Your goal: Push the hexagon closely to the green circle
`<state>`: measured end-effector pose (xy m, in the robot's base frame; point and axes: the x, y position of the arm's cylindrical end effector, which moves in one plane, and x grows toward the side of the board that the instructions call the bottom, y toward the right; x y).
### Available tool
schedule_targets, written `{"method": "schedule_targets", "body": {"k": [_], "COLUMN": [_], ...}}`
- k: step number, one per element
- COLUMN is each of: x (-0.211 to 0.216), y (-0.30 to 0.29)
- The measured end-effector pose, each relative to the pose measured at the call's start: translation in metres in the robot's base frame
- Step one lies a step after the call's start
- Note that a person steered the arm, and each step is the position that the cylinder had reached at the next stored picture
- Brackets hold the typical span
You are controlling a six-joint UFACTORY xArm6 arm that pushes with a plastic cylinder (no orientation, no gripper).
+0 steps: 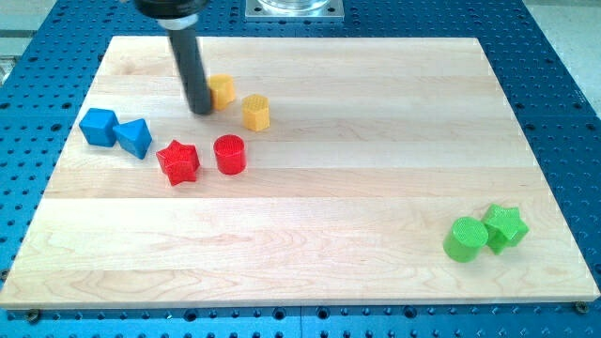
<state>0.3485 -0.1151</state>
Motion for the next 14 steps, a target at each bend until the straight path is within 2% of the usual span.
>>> {"method": "schedule_targets", "body": {"k": [1,2,3,4,5,6,7,9,10,11,12,13,14], "x": [-0.023,-0.048,-0.053,-0.002,0.023,0.043,0.065,0.099,0.130,0.121,0.162,0.165,0.160], "y": [-0.037,-0.026,0.012,0.019,0.027,0.072,0.144,0.184,0.234,0.182,0.229,0.259,0.248]}}
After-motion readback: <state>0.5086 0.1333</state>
